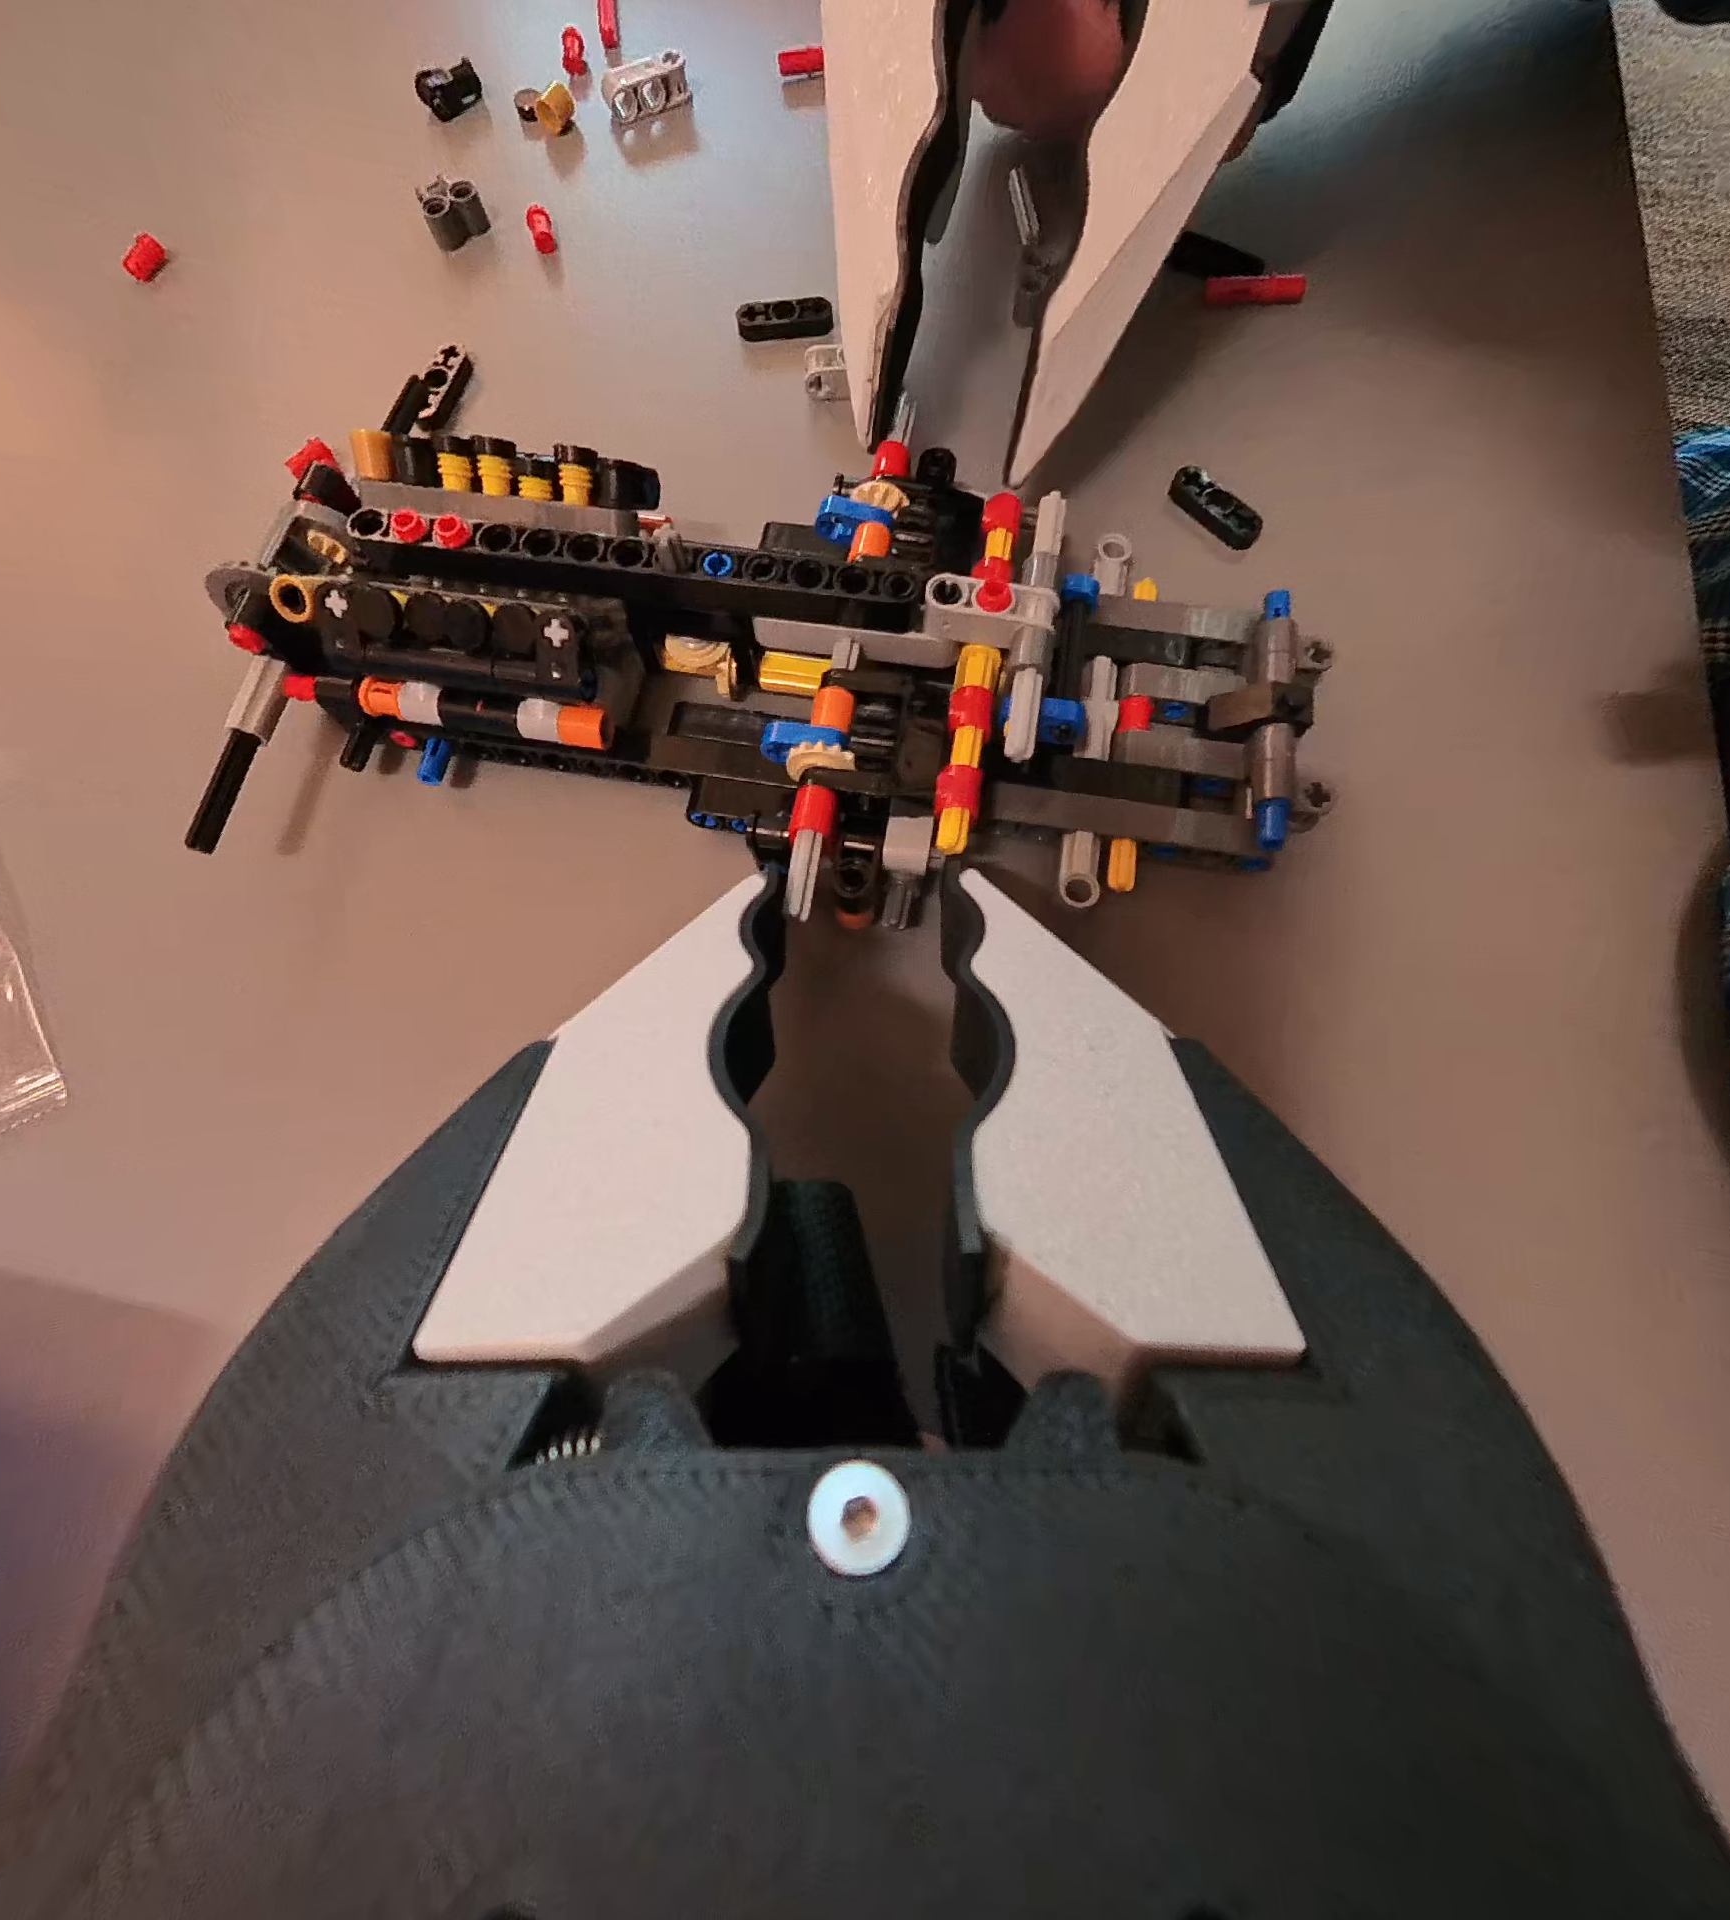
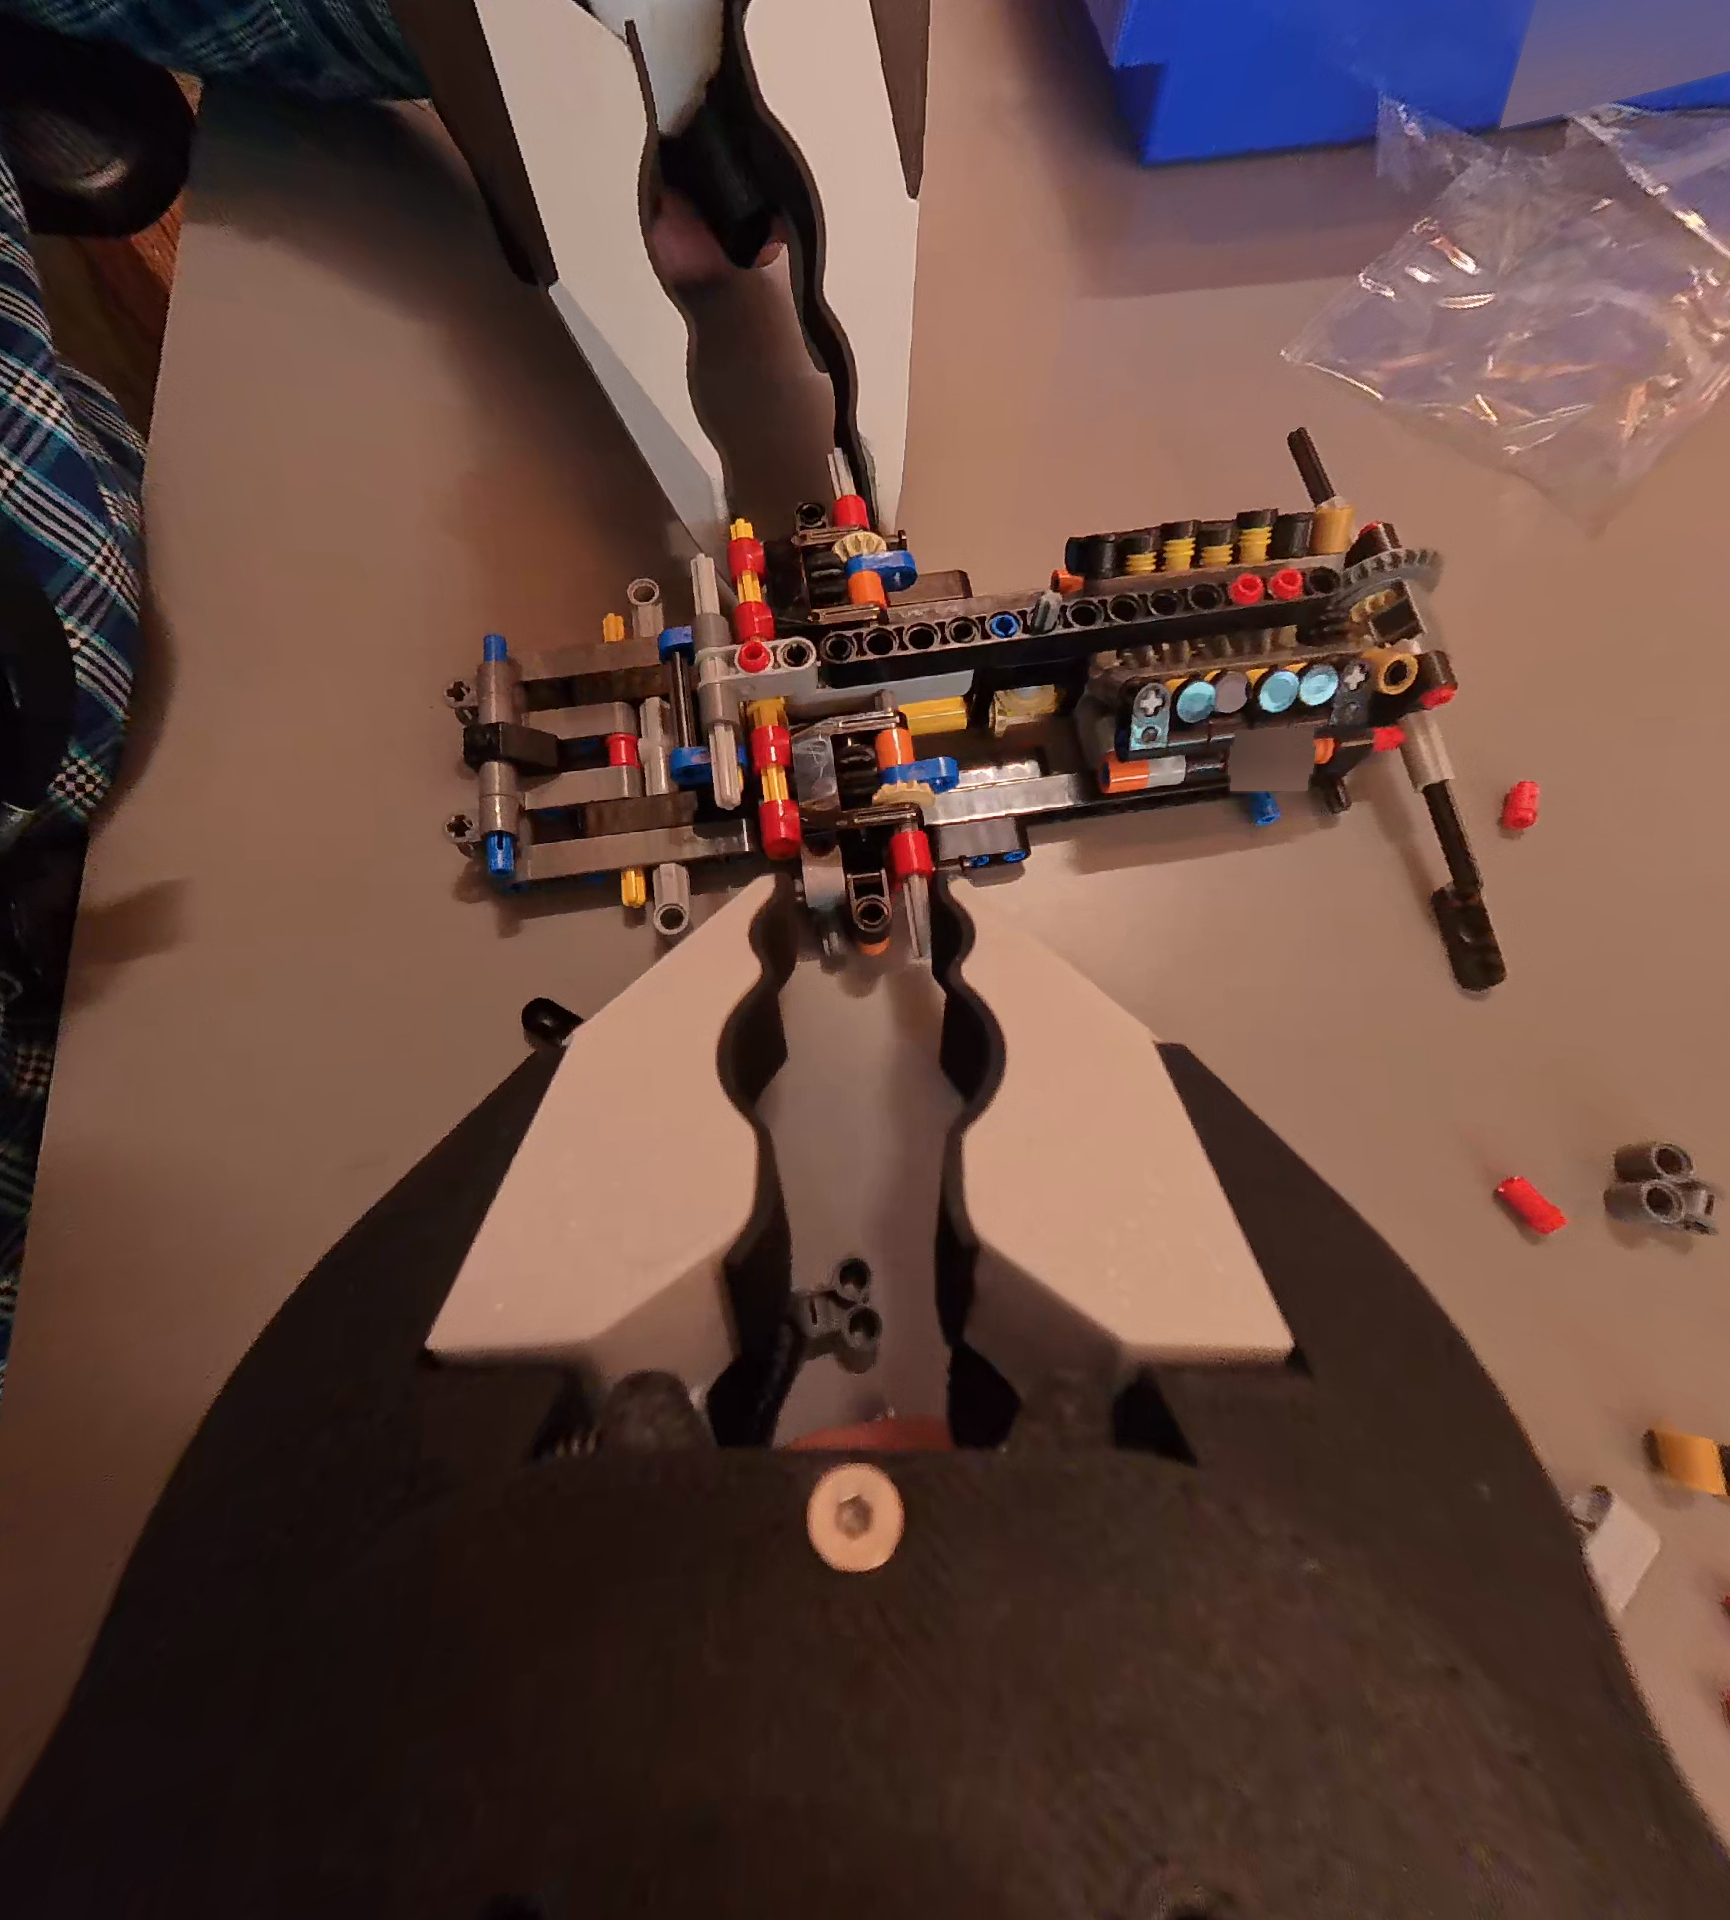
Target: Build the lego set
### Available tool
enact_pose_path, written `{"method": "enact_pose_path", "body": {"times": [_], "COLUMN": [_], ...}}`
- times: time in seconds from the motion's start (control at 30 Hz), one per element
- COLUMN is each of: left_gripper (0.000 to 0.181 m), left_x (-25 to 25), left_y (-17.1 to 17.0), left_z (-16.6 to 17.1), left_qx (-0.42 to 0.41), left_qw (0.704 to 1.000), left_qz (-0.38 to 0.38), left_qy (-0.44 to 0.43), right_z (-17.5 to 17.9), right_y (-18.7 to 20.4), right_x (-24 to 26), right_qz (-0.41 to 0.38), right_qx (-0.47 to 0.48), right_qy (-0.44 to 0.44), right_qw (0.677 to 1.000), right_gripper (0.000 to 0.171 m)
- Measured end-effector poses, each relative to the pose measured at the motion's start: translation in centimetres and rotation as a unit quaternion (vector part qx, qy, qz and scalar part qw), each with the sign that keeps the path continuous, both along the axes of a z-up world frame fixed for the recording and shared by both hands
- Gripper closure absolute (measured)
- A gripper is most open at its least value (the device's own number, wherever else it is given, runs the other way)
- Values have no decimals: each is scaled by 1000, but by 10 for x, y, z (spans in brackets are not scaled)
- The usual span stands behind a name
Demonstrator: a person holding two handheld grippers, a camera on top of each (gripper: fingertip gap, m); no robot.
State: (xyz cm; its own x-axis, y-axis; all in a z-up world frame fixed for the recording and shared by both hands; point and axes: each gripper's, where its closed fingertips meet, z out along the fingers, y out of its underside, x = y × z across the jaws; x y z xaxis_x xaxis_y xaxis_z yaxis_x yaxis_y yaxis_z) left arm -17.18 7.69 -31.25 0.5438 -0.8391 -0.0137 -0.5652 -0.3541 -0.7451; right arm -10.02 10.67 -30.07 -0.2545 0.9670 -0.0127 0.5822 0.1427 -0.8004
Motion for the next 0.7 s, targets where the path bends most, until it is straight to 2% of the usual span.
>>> {"method": "enact_pose_path", "body": {"times": [0.17, 0.3, 0.7], "left_gripper": [153, 153, 153], "left_x": [0, 0, 1], "left_y": [0, 0, 0], "left_z": [0, 0, 0], "left_qx": [-1, -2, -1], "left_qw": [1000, 1000, 1000], "left_qz": [0, 0, -3], "left_qy": [0, -1, -2], "right_z": [2, 5, 6], "right_y": [2, 1, -9], "right_x": [1, 0, -6], "right_qz": [-5, -7, 29], "right_qx": [-2, 5, 29], "right_qy": [5, 7, 9], "right_qw": [1000, 1000, 999], "right_gripper": [146, 128, 139]}}
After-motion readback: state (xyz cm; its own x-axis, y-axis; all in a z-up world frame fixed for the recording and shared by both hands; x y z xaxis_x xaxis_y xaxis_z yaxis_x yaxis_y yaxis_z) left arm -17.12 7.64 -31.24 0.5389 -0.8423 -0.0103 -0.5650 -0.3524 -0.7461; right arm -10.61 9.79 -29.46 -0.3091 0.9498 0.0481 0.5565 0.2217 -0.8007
